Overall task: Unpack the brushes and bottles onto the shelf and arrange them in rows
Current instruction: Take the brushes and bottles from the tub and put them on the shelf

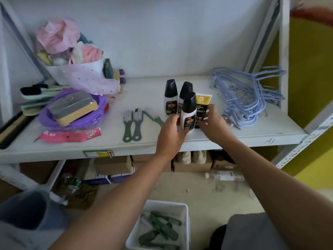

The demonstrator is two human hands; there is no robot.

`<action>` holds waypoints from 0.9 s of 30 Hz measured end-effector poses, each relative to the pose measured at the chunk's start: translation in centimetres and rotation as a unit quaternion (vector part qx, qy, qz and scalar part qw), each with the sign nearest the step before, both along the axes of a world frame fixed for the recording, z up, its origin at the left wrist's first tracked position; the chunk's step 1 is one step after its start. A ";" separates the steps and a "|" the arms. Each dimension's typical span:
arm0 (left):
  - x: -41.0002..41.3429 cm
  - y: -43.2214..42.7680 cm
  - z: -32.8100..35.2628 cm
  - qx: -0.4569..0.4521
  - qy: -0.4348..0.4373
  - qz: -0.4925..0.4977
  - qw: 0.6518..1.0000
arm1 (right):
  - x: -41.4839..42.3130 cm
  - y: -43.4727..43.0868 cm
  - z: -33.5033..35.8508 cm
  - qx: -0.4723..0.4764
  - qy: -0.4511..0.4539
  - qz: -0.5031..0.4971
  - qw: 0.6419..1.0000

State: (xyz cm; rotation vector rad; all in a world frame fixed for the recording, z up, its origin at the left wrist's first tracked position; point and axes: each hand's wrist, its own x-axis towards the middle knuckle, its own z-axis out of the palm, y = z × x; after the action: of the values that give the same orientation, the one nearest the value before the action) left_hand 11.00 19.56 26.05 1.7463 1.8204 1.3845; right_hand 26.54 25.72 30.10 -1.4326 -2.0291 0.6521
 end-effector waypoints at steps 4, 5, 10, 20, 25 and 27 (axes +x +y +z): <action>-1.2 -2.6 0.0 0.008 0.024 -0.007 1.000 | 1.2 -2.0 0.1 -0.034 0.002 -0.018 0.999; -1.6 -3.5 -0.1 0.012 0.030 -0.002 0.999 | 1.6 -2.6 0.1 -0.041 0.006 -0.028 0.999; -3.4 -7.6 0.5 0.042 0.081 0.006 0.996 | 2.3 -6.7 0.7 -0.081 0.016 -0.051 0.995; -5.5 -16.7 -5.8 -0.142 0.144 -0.051 0.978 | -2.4 -15.3 -4.5 -0.119 -0.169 0.105 0.973; -6.7 -18.4 -12.2 -0.421 0.168 -0.136 0.881 | -5.2 -18.0 -12.7 -0.158 -0.316 0.208 0.912; -7.1 -18.2 -14.7 -0.466 0.155 -0.145 0.859 | -6.1 -18.5 -16.4 -0.189 -0.350 0.227 0.889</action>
State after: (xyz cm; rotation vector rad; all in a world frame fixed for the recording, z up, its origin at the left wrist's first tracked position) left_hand 3.86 1.34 11.31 1.5950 1.7843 0.0150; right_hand 20.46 7.23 13.68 -1.5637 -2.9982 0.8355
